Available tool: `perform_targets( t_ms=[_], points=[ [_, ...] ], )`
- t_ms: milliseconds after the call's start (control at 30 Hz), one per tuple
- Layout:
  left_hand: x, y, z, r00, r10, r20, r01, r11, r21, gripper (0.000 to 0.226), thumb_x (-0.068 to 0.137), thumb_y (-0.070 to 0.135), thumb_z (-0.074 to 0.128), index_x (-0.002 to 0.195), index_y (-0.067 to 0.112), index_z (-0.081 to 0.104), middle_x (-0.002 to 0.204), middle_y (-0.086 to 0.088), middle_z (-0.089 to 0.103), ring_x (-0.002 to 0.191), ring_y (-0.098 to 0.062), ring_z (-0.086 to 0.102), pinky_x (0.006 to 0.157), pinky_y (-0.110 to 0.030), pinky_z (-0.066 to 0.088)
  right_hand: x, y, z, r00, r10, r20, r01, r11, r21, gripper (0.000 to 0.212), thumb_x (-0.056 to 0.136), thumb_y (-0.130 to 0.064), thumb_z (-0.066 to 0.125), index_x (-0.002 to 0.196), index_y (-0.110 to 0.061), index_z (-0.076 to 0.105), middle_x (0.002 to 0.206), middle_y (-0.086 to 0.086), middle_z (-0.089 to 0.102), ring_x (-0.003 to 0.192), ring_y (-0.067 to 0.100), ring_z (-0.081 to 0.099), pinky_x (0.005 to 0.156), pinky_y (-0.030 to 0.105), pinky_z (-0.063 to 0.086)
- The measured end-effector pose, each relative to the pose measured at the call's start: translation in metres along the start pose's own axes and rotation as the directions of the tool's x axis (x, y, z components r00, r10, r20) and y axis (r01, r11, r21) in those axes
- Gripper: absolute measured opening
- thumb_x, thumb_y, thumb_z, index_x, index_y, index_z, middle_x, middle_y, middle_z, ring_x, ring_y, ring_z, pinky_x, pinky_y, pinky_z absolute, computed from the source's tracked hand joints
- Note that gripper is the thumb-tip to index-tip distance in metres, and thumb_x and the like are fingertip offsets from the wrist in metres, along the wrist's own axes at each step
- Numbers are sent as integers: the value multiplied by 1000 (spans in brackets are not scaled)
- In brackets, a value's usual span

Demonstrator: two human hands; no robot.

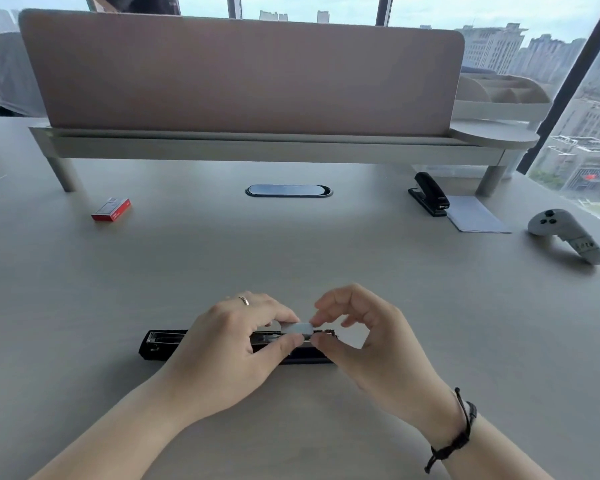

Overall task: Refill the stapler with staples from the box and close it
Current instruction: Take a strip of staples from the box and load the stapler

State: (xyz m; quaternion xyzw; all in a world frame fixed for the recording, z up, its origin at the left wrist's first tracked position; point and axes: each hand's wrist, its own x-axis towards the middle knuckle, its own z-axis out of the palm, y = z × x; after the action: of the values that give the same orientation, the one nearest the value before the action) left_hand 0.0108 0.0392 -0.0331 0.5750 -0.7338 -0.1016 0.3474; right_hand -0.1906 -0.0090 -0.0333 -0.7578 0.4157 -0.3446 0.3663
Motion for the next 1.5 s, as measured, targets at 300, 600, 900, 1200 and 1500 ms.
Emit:
perform_targets(
  t_ms=[300, 600, 900, 1200, 1500],
  points=[
    [-1, 1, 5, 999, -36, 20, 34, 993, 110, 31, 83, 58, 51, 97, 38, 71, 87, 24, 70, 80, -5, 63, 71, -31, 53, 1, 7, 6, 999, -47, 5, 47, 994, -98, 27, 79, -20, 77, 96, -37, 65, 93, -19, 74, 96, 0, 65, 81, 10, 43],
    [-4, 2, 6, 995, -99, 1, 99, 989, 112, 29, 80, 55, 60, 105, 42, 67, 91, 29, 67, 66, 3, 57, 60, -16, 42, 2, 12, 4, 999, -43, -18, 41, 995, -92, 26, 80, -14, 77, 93, -35, 67, 94, -17, 73, 91, 13, 66, 74, 16, 46],
    [-7, 5, 2, 996, -89, -3, 88, 992, 91, 10, 83, 38, 73, 93, 36, 70, 75, 42, 50, 57, 16, 50, 55, -15, 36, -1, 9, 1, 998, -61, -3, 59, 977, -207, 25, 82, -19, 76, 93, -39, 66, 102, -25, 69, 96, 4, 60, 77, 7, 41],
    [-9, 0, 3, 997, -75, 10, 74, 992, 104, 9, 85, 39, 72, 93, 36, 70, 75, 22, 63, 54, 8, 50, 54, -16, 38, 0, 14, 1, 1000, -4, 18, 9, 968, -252, 24, 79, -25, 77, 99, -36, 70, 91, -20, 71, 90, -6, 59, 71, 6, 42],
    [-8, -7, 6, 997, -27, 67, 17, 990, 141, 14, 88, 37, 59, 95, 38, 72, 96, 26, 70, 87, 8, 60, 63, -10, 44, 3, 15, -1, 999, 14, 45, -1, 961, -276, 19, 80, -27, 78, 98, -32, 74, 81, -22, 65, 80, -15, 55, 68, 6, 40]
  ],
)
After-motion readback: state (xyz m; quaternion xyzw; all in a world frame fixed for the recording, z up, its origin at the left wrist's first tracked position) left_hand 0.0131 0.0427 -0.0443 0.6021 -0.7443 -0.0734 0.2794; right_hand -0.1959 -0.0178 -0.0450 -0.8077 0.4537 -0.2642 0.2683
